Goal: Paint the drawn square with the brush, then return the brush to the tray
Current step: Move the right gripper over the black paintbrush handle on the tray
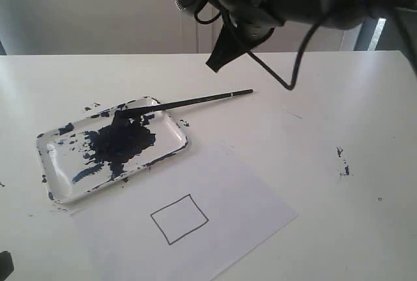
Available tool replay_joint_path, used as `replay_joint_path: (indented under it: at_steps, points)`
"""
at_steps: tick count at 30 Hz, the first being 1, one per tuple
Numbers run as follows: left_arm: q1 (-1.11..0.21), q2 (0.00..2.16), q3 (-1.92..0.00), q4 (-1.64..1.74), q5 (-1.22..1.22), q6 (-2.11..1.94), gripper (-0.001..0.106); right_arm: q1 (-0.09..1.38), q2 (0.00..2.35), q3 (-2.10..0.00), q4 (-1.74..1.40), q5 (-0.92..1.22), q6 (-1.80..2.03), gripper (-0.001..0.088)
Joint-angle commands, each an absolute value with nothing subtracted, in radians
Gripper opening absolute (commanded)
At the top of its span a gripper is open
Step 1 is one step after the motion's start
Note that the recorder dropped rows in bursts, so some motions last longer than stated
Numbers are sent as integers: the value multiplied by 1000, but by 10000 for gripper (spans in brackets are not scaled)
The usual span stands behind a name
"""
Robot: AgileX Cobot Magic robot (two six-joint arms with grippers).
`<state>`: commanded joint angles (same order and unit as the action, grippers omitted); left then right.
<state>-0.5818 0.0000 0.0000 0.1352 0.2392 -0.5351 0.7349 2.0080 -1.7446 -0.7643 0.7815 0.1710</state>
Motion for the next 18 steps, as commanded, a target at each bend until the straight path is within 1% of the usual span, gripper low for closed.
replay_joint_path:
  at_steps: [4,7,9,13,15,18]
  points:
    - [-582,0,0,135,239,-535,749,675,2171,-1922,-595,740,93,0]
    - [-582,0,0,135,239,-535,749,657,2240,-2011,-435,769,-35,0]
    - [-582,0,0,135,239,-535,749,657,2262,-2071,-289,813,-156,0]
    - [-582,0,0,135,239,-535,749,647,2287,-2153,10,806,-311,0]
    - [-582,0,0,135,239,-535,749,638,2312,-2177,91,813,-332,0]
    - [-582,0,0,135,239,-535,749,636,2366,-2223,104,852,-333,0]
